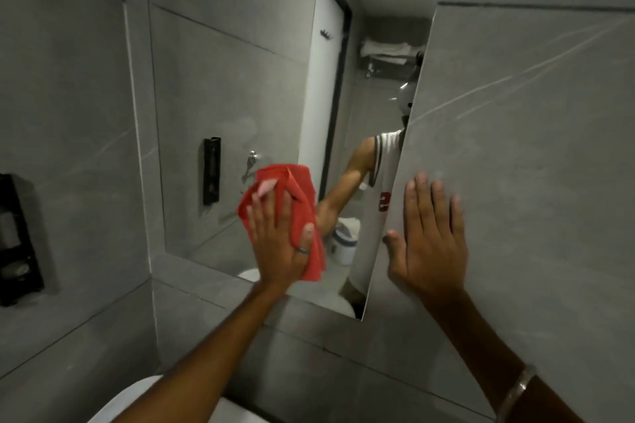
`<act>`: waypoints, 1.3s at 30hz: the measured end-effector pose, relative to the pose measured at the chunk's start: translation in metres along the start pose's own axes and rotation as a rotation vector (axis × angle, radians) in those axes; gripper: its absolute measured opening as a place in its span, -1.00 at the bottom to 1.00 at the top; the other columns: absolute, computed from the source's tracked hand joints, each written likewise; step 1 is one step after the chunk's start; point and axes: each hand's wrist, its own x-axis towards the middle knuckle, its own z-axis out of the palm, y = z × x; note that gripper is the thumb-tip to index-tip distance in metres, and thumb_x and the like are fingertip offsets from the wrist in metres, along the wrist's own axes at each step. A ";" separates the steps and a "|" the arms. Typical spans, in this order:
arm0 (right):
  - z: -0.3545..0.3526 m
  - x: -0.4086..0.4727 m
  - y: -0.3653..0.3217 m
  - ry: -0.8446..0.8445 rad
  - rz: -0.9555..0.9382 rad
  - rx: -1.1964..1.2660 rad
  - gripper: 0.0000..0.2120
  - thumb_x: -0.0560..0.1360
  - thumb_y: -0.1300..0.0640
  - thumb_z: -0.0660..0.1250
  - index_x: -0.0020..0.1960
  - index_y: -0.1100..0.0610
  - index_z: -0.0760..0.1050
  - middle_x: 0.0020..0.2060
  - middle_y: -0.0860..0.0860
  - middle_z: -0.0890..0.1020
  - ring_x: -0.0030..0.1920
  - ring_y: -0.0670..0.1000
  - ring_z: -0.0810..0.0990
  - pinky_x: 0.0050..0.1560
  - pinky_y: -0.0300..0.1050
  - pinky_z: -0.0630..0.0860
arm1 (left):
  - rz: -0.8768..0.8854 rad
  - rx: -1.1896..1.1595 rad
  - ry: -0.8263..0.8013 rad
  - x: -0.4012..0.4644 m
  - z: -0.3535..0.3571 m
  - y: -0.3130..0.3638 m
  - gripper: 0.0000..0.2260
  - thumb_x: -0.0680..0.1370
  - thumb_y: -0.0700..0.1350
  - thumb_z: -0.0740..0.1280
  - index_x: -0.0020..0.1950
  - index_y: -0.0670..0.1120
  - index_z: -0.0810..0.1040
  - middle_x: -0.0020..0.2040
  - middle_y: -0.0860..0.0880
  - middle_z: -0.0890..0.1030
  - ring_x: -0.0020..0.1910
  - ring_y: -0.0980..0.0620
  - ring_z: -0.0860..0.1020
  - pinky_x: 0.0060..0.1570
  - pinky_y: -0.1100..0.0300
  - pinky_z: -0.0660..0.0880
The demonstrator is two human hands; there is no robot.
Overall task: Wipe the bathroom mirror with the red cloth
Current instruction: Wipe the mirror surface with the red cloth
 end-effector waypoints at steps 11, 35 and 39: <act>-0.016 -0.010 0.036 0.033 -0.118 0.239 -0.44 0.72 -0.05 -0.04 0.59 0.26 0.25 0.60 0.15 0.31 0.71 0.00 0.07 0.72 -0.04 -0.04 | 0.555 0.095 -0.136 -0.068 0.021 0.037 -0.33 0.61 0.25 0.18 0.68 0.15 0.06 0.71 -0.02 0.01 0.68 -0.16 0.02 0.61 -0.17 0.02; -0.054 0.111 0.052 0.195 0.085 0.212 -0.35 0.66 -0.04 0.11 0.68 0.17 0.09 0.69 0.09 0.11 0.73 0.05 -0.03 0.73 0.02 -0.13 | 0.417 -0.047 0.091 0.254 -0.040 0.206 -0.35 0.69 0.29 -0.02 0.70 0.01 -0.03 0.71 -0.10 -0.04 0.69 -0.16 -0.09 0.65 -0.19 -0.15; -0.059 0.053 0.041 0.168 0.183 0.341 -0.40 0.68 0.03 0.13 0.64 0.27 0.17 0.67 0.13 0.16 0.72 0.02 -0.03 0.73 0.03 -0.02 | 0.432 -0.120 -0.004 0.141 -0.016 0.168 -0.41 0.69 0.12 0.05 0.70 0.01 0.01 0.71 -0.10 -0.03 0.68 -0.11 -0.20 0.64 -0.17 -0.18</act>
